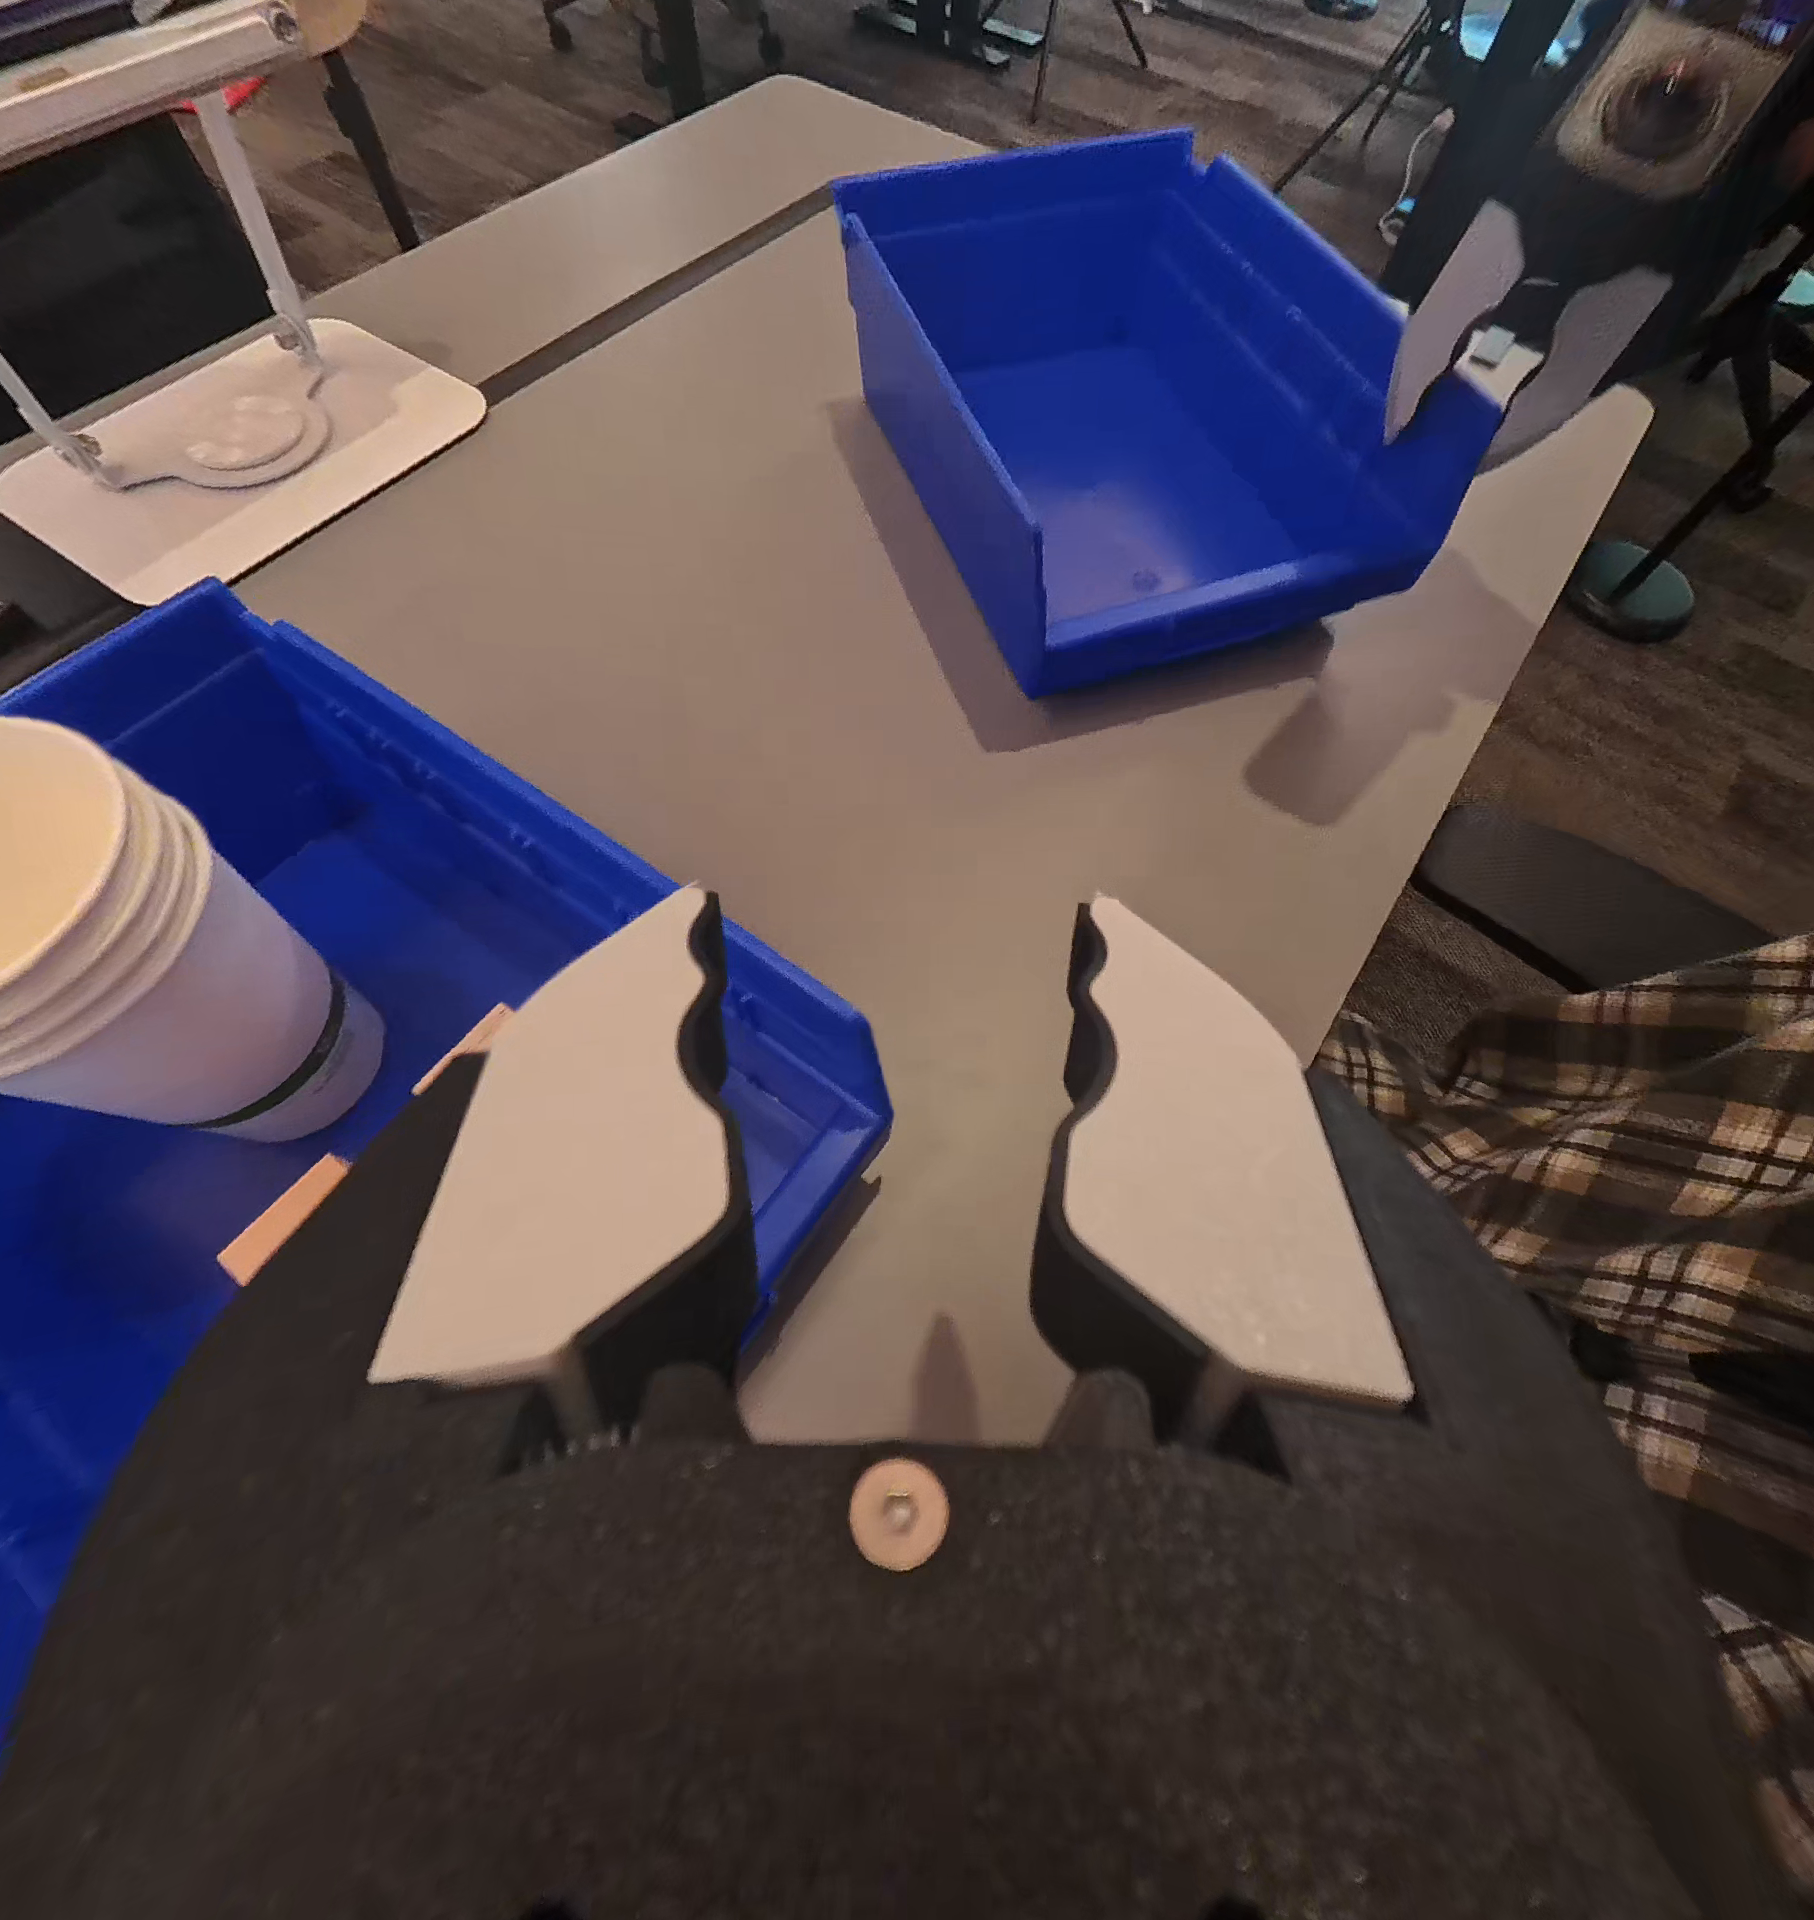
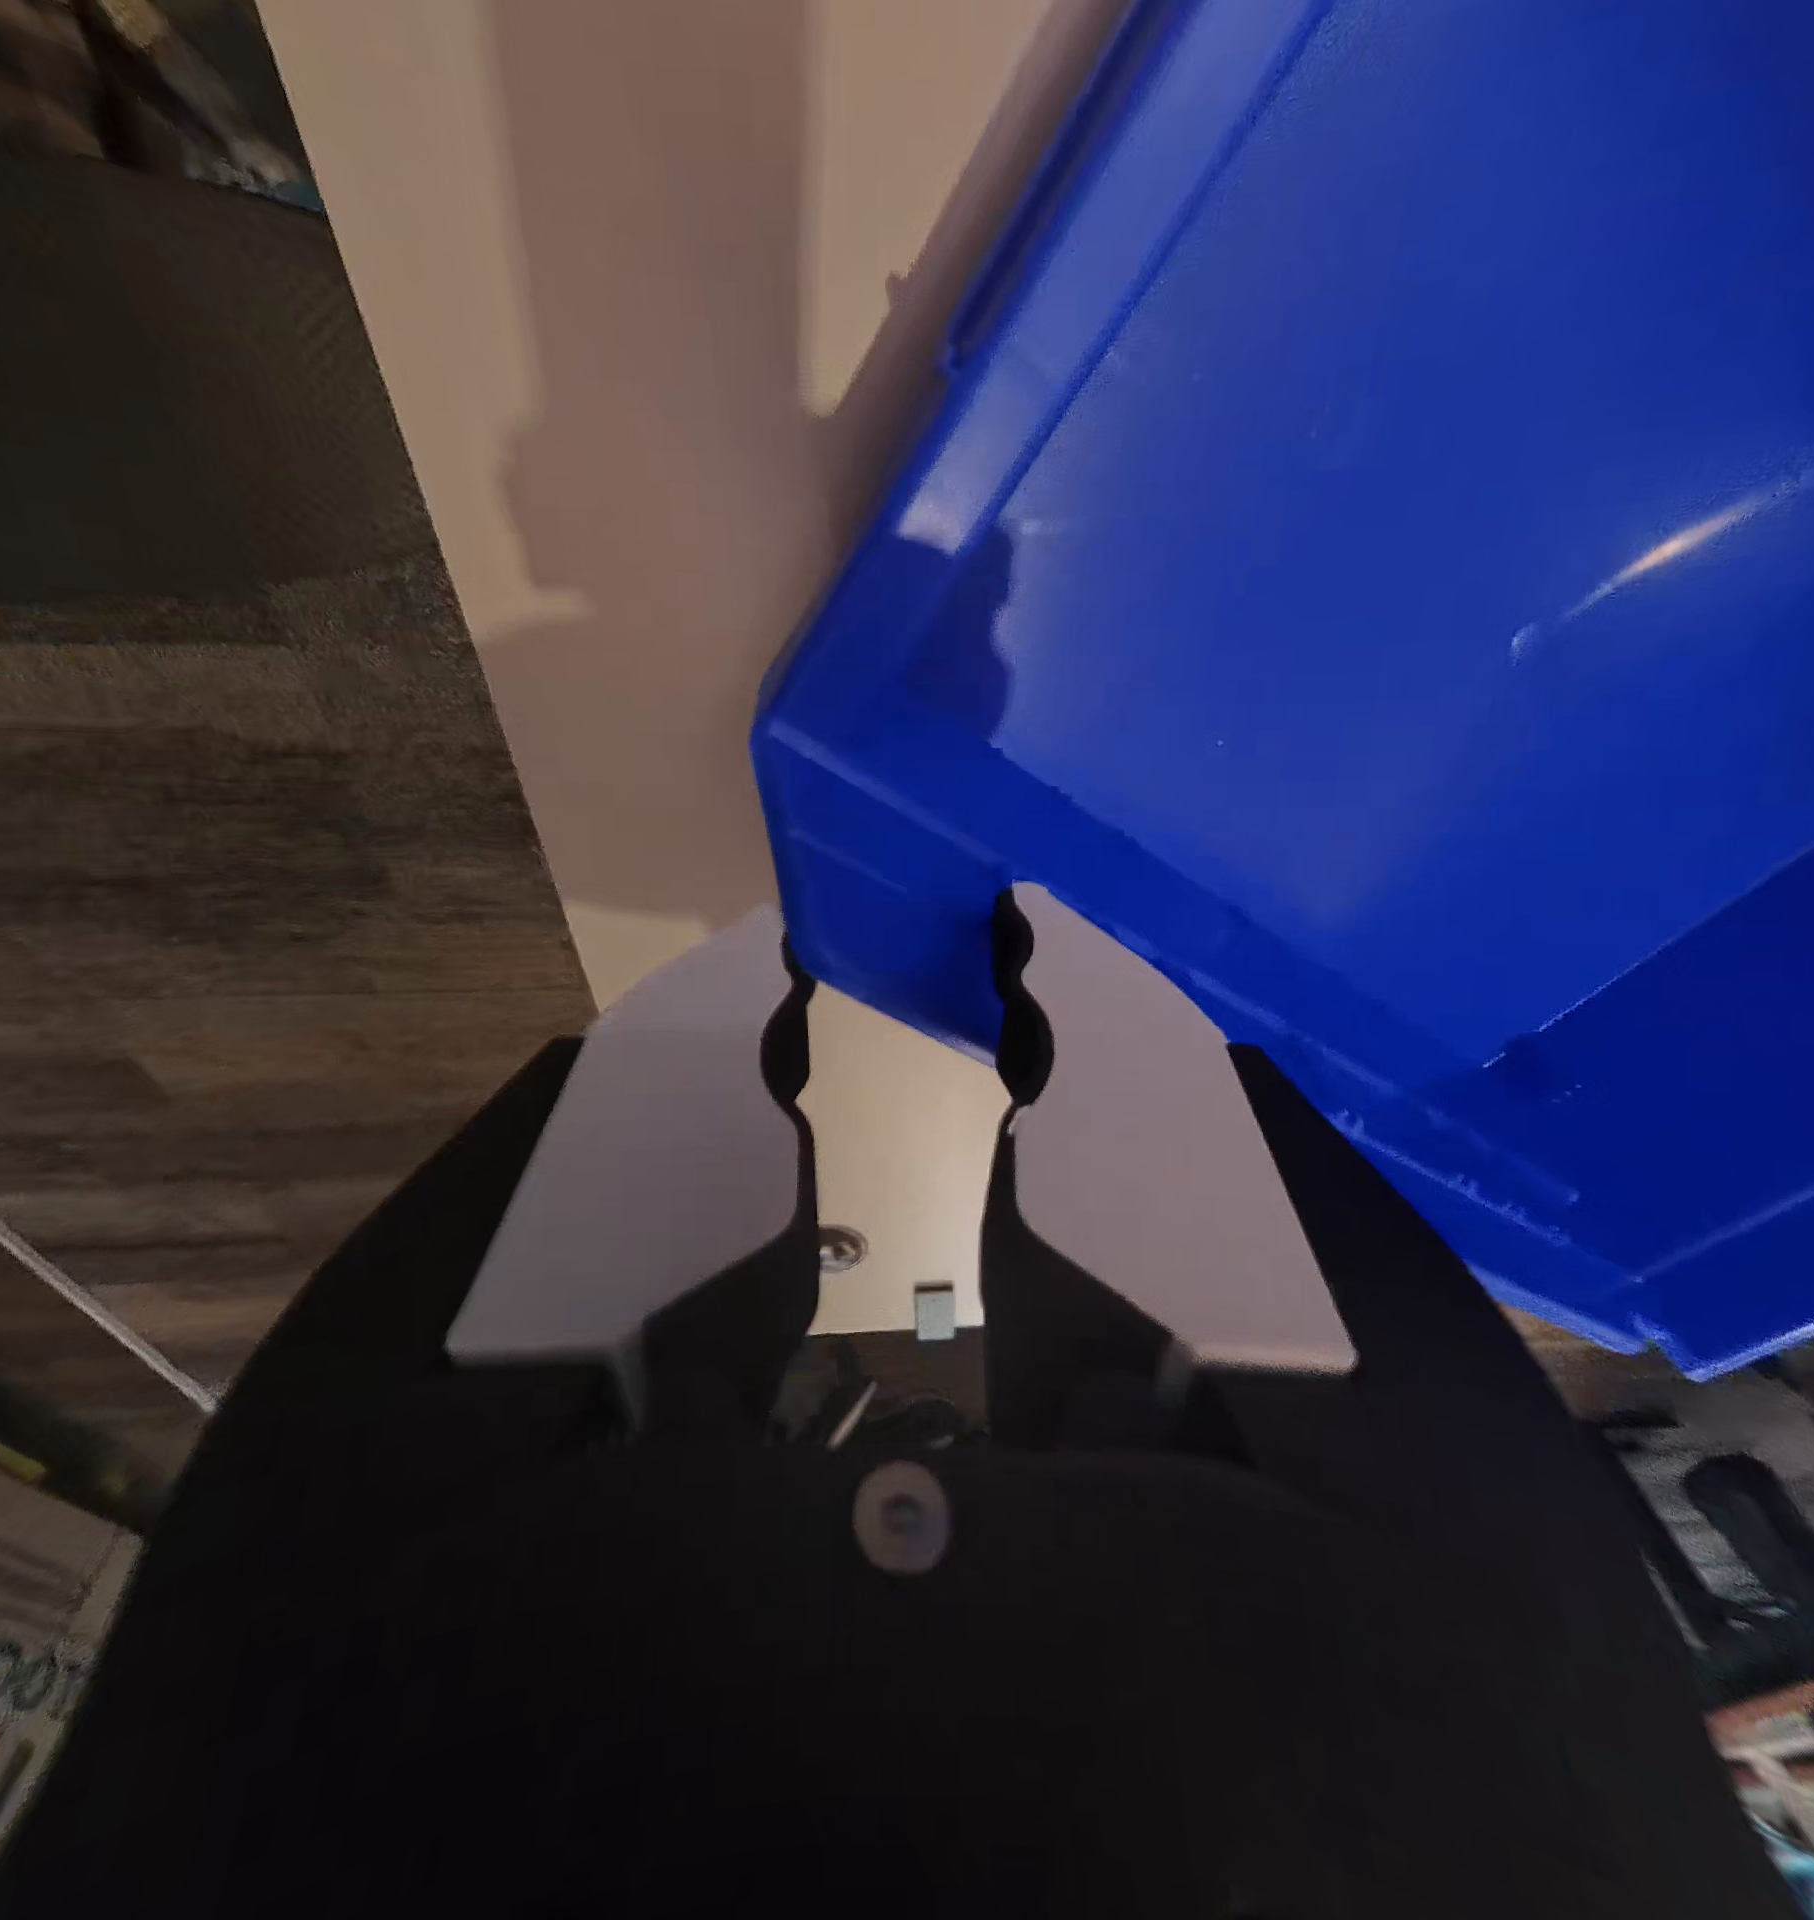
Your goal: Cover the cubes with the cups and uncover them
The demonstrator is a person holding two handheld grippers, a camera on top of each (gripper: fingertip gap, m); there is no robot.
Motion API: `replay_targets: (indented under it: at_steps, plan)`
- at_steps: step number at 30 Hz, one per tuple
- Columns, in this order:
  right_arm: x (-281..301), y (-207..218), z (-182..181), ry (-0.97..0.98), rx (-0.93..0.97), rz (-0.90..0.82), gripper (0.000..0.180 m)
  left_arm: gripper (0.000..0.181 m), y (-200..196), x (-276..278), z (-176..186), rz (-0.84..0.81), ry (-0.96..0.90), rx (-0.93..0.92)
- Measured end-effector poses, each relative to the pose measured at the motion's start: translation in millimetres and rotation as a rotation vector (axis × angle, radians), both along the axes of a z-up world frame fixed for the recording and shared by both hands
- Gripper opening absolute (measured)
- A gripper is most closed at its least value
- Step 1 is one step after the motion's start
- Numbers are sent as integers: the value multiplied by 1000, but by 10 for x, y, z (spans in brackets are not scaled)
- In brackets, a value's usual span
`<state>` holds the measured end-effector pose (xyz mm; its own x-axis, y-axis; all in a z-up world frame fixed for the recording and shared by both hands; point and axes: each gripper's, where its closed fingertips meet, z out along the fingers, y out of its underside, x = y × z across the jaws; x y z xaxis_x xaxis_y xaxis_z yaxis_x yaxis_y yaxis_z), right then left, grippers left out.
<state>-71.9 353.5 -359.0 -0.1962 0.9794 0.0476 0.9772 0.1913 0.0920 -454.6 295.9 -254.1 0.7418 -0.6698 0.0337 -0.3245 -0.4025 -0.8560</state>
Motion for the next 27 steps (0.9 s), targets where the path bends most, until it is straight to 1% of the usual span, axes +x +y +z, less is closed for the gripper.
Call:
replay_targets:
  at_steps: [2,3,4,5,6,7,8,9,10,11,12,13,15,17,19,21,22,23,27]
  plan:
    - [94,-7,94,46,-15,-53,34,63,0,23,-5,-7,7,0]
    - [104,-53,152,76,-50,-85,50,63,-3,25,-10,-9,10,-1]
    - [67,-90,230,128,-80,-126,74,63,-5,20,-12,-9,12,0]
    - [11,-80,328,186,-84,-171,87,63,-4,10,-9,-7,12,2]
    - [-49,-38,438,242,-78,-226,93,63,-3,-2,-3,-5,8,3]
    - [-111,33,547,301,-66,-305,98,63,-1,-14,3,-3,2,5]
    - [-136,147,641,345,-37,-424,106,63,1,-27,8,0,-5,5]
    - [-94,285,700,354,6,-580,114,63,0,-36,15,1,-12,6]
    - [11,410,725,334,49,-762,118,63,-4,-45,20,1,-18,8]
    - [146,494,727,314,73,-972,117,63,-11,-55,25,1,-21,11]
    - [231,534,708,327,55,-1165,118,63,-20,-67,32,2,-23,14]
    - [258,565,684,375,10,-1297,118,63,-32,-75,42,1,-28,18]
    - [406,636,608,409,14,-1451,116,63,-62,-89,66,-5,-41,27]
    - [521,615,467,388,12,-1540,114,63,-79,-113,85,-6,-52,37]
    - [511,523,291,373,-51,-1615,110,63,-90,-126,93,-12,-69,43]
    - [441,414,132,345,-134,-1656,101,63,-100,-130,95,-21,-83,46]
    - [395,398,81,353,-164,-1669,89,63,-101,-137,96,-23,-88,49]
    - [344,398,49,371,-196,-1674,72,63,-103,-141,98,-26,-95,52]
    - [353,478,-37,341,-207,-1666,34,63,-114,-164,75,-32,-109,47]
